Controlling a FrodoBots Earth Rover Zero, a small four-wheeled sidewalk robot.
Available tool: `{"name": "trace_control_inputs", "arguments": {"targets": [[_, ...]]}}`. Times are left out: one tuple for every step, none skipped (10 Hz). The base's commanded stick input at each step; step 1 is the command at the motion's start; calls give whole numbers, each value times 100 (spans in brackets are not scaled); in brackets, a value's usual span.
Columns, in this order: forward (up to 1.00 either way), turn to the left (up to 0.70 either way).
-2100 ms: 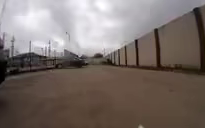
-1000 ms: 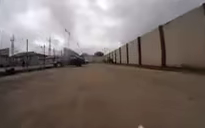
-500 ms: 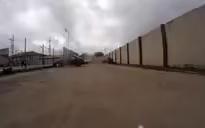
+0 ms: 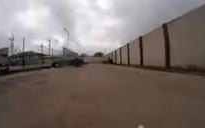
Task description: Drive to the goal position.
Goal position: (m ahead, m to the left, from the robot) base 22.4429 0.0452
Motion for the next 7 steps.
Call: {"name": "trace_control_inputs", "arguments": {"targets": [[50,0],[50,0],[50,0],[50,0],[50,0],[50,0],[50,0]]}}
